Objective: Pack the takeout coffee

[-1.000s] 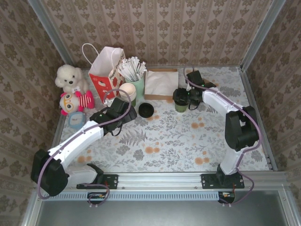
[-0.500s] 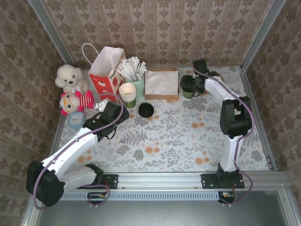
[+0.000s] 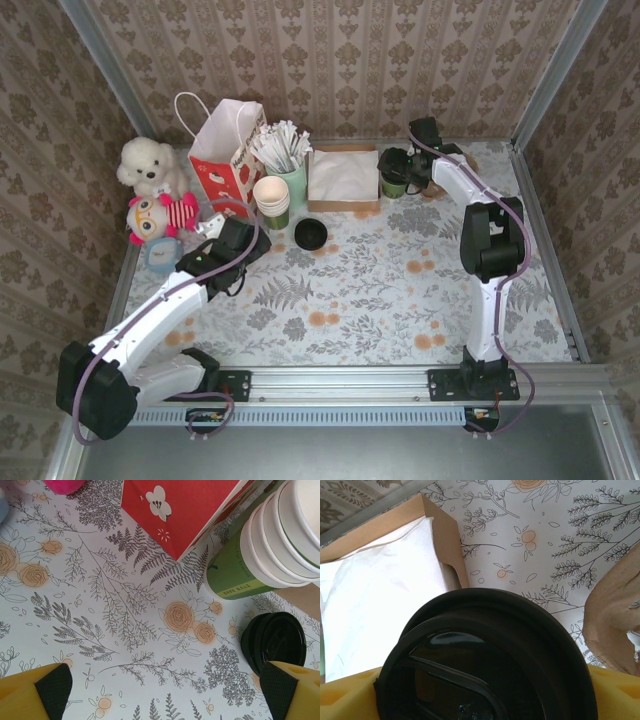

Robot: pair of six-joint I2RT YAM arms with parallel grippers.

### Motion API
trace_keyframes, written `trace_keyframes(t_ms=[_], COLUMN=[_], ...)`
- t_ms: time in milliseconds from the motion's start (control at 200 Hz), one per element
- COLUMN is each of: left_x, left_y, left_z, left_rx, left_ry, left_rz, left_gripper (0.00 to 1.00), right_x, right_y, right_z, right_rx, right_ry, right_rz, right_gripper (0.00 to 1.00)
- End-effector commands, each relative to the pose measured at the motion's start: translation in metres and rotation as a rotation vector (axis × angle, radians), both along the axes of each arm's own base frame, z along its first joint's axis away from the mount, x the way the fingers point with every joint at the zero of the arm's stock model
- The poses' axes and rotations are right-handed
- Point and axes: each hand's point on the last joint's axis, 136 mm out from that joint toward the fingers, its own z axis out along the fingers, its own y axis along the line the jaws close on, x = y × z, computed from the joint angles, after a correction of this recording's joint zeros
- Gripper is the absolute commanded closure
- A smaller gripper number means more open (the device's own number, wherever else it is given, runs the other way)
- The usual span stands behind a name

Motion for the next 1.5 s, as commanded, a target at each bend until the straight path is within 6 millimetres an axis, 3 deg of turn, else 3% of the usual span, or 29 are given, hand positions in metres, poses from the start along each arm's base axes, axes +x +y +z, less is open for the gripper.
trace_keyframes(t_ms=[0, 170, 510, 610, 770, 880, 1070, 1175, 1250, 1265, 1300, 1495], left_x=[-0.003, -0.001, -0.001, -0.004, -0.003, 0.001, 0.035, 0.061, 0.08, 0.083, 0.09, 0.125], left_y=[0.005, 0.003, 0.018, 0.025, 0.05, 0.06, 0.058, 0.061, 0.06, 0.06, 0.058, 0.037], left_z=[-0.004, -0.004, 0.021, 0.038, 0.087, 0.117, 0.157, 0.177, 0.175, 0.174, 0.172, 0.138], left_rx=[-0.004, -0.036, -0.044, -0.047, -0.098, -0.179, -0.315, -0.353, -0.407, -0.418, -0.445, -0.595], left_ry=[0.012, 0.012, -0.033, -0.058, -0.145, -0.193, -0.23, -0.245, -0.183, -0.166, -0.126, 0.109], left_rz=[0.027, 0.024, 0.022, 0.01, 0.015, 0.056, 0.118, 0.186, 0.237, 0.247, 0.263, 0.316], left_gripper=[0.0, 0.0, 0.0, 0.0, 0.0, 0.0, 0.0, 0.0, 0.0, 0.0, 0.0, 0.1], right_x=[-0.001, 0.0, -0.008, -0.013, -0.033, -0.046, -0.091, -0.117, -0.131, -0.138, -0.145, -0.172], right_y=[0.003, 0.001, -0.01, -0.016, -0.024, -0.025, -0.023, -0.023, -0.021, -0.022, -0.023, -0.025], right_z=[-0.009, -0.002, 0.031, 0.05, 0.071, 0.096, 0.133, 0.138, 0.131, 0.14, 0.14, 0.139], right_rx=[0.023, 0.013, -0.05, -0.074, -0.093, -0.08, -0.002, 0.014, 0.021, 0.024, 0.021, 0.024], right_ry=[0.037, 0.025, -0.03, -0.068, -0.102, -0.176, -0.305, -0.351, -0.34, -0.361, -0.358, -0.37], right_rz=[-0.012, -0.017, -0.015, -0.013, -0.009, -0.011, -0.021, -0.014, 0.007, 0.007, 0.011, 0.012], right_gripper=[0.08, 0.03, 0.0, 0.0, 0.0, 0.0, 0.0, 0.0, 0.0, 0.0, 0.0, 0.0])
